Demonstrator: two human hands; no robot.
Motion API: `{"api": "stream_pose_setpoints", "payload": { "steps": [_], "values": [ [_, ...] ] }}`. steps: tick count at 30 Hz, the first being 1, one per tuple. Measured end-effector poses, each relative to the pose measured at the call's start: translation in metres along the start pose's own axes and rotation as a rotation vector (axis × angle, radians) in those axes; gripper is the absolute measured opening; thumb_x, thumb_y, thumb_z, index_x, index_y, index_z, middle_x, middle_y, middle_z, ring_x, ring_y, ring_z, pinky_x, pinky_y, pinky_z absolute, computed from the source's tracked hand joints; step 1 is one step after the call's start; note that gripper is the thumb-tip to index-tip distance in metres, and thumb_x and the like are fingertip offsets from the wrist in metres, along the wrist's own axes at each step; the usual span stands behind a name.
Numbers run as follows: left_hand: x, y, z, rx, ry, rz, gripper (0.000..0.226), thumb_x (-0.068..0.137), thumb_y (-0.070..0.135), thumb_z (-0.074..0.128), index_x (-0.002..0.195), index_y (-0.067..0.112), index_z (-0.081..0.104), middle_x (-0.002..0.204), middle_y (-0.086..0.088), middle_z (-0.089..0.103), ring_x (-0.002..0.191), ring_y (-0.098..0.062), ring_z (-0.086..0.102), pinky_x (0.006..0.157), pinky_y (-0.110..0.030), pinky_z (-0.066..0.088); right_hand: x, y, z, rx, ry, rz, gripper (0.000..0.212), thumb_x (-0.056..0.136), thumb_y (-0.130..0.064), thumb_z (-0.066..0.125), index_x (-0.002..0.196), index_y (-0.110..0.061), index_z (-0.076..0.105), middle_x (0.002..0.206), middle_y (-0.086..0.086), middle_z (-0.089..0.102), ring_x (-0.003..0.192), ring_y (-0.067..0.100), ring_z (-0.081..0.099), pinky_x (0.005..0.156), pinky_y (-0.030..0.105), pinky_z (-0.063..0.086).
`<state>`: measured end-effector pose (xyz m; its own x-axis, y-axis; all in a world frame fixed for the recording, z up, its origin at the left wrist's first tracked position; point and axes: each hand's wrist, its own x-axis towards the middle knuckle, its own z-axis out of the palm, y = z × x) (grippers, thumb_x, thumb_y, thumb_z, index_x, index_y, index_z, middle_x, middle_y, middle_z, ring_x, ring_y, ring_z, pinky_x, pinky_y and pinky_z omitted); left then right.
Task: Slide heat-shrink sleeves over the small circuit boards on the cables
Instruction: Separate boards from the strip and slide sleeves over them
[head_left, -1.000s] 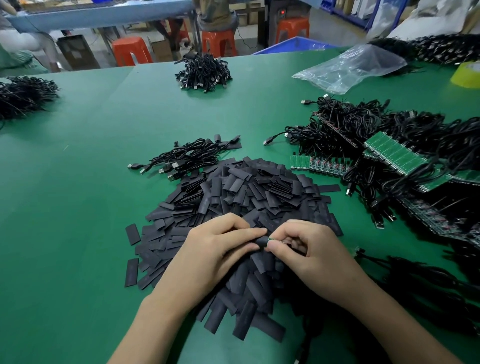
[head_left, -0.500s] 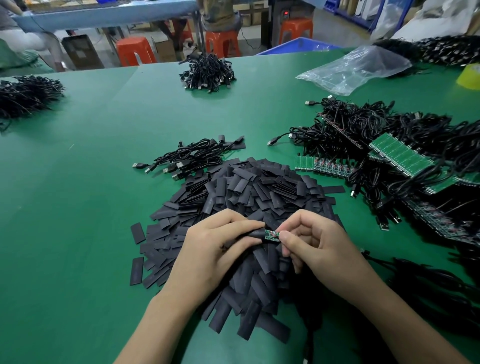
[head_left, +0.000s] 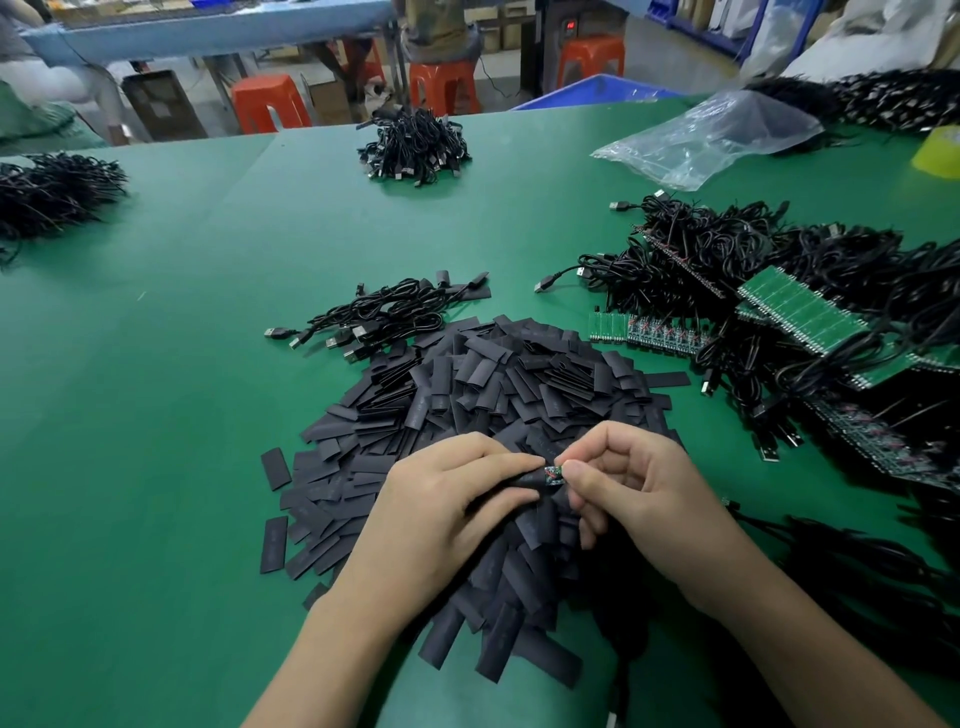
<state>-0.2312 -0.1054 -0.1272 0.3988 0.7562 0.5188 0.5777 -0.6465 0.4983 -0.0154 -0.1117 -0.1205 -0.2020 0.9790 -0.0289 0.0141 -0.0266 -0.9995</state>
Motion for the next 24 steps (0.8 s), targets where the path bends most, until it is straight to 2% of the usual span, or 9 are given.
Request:
{"api": "stream_pose_setpoints", "payload": {
  "steps": [6,11,24],
  "values": [
    [0.0006,-0.0005,-0.0011,0.073,0.034,0.06,0.021,0.096,0.03,0.073,0.114,0.02,0.076,0.101,0.01,0.07,0.091,-0.008,0.067,0.079,-0.029,0.055,-0.0003,-0.0025,-0.0004,0.096,0.007,0.05,0.008,0.097,0.002,0.062,0.091,0.001,0.067,0.065,0.008,0.065,0.048,0.019,0.056,0.052,0.028,0.053],
    [-0.0001,-0.0008,-0.0045,-0.056,-0.014,-0.021,0.024,0.095,0.032,0.073,0.115,0.02,0.077,0.1,0.011,0.071,0.091,-0.006,0.068,0.081,-0.028,0.055,-0.0004,-0.004,0.0006,0.077,-0.002,0.041,0.008,0.097,0.001,0.062,0.091,0.0,0.068,0.064,0.007,0.064,0.049,0.019,0.055,0.052,0.027,0.054],
    [-0.0003,0.0026,-0.0016,-0.014,-0.01,0.003,0.025,0.095,0.035,0.071,0.115,0.021,0.076,0.101,0.014,0.073,0.09,-0.005,0.067,0.078,-0.031,0.055,-0.0001,0.0007,0.0,0.085,0.025,0.044,0.007,0.097,0.001,0.063,0.092,0.002,0.068,0.064,0.008,0.065,0.048,0.016,0.056,0.054,0.03,0.057]
  ]
}}
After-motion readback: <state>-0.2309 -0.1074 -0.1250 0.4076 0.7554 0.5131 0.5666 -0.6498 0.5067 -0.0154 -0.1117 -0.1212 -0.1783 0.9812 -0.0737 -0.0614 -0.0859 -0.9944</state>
